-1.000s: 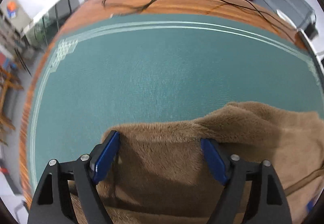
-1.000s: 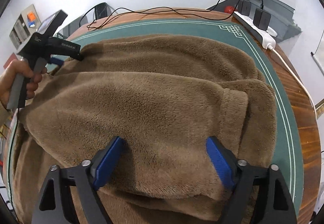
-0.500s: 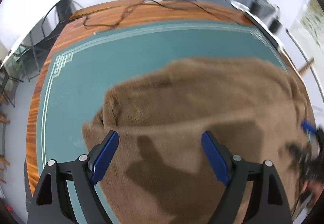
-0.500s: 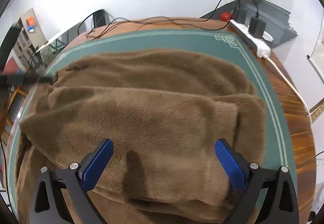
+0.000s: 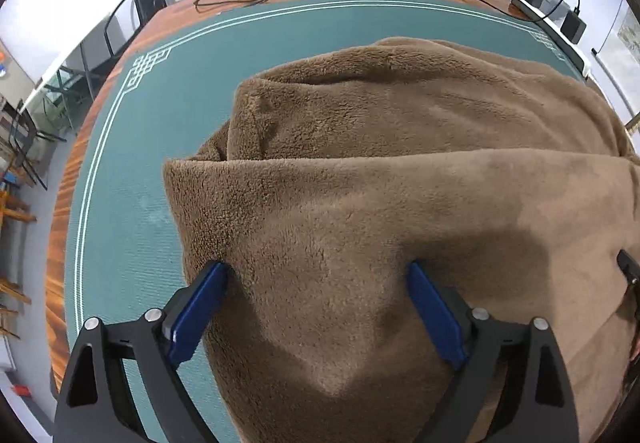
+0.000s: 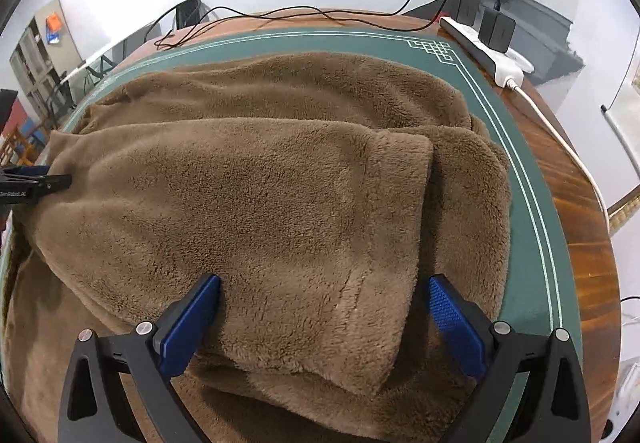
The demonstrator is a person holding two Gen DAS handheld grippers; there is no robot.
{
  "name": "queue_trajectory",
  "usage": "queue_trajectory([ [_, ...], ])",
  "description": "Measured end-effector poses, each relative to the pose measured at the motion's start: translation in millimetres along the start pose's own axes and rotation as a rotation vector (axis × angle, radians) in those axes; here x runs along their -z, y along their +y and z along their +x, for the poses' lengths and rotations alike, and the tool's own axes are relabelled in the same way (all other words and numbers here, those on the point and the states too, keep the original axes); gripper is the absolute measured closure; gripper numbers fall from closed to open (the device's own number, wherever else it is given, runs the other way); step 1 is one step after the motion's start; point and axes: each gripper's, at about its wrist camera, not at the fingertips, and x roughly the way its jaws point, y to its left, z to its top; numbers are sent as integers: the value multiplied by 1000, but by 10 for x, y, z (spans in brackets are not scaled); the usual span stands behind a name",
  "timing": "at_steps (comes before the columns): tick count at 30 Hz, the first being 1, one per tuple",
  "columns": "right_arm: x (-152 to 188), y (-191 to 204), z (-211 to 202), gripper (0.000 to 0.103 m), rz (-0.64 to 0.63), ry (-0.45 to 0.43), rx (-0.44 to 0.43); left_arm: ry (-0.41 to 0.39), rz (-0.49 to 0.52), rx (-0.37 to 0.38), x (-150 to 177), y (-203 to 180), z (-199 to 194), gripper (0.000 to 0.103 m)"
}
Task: Fold clothes
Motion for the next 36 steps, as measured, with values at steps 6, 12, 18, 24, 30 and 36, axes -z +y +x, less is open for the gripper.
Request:
queue_trajectory([
  [6,-25,93,-164,1,1,5,46,12,-8,-38,1,-65,-133,8],
  [12,165,382,-533,1,-42,-20,-8,-17,-3,37,164,-244,-450,8],
  [18,545,593,-520,1,-88,77,-69,6,34,72,460,-402,-430,6],
  [24,782,638,-343,1,-111,116,-46,14,25,82,540,-411,-323,2],
  [30,868,616,-353,0,-122,49,-50,31,31,77,539,-451,-346,1],
  [36,954,588,-377,0,-130,-2,-58,63,54,143,811,-455,-694,1],
])
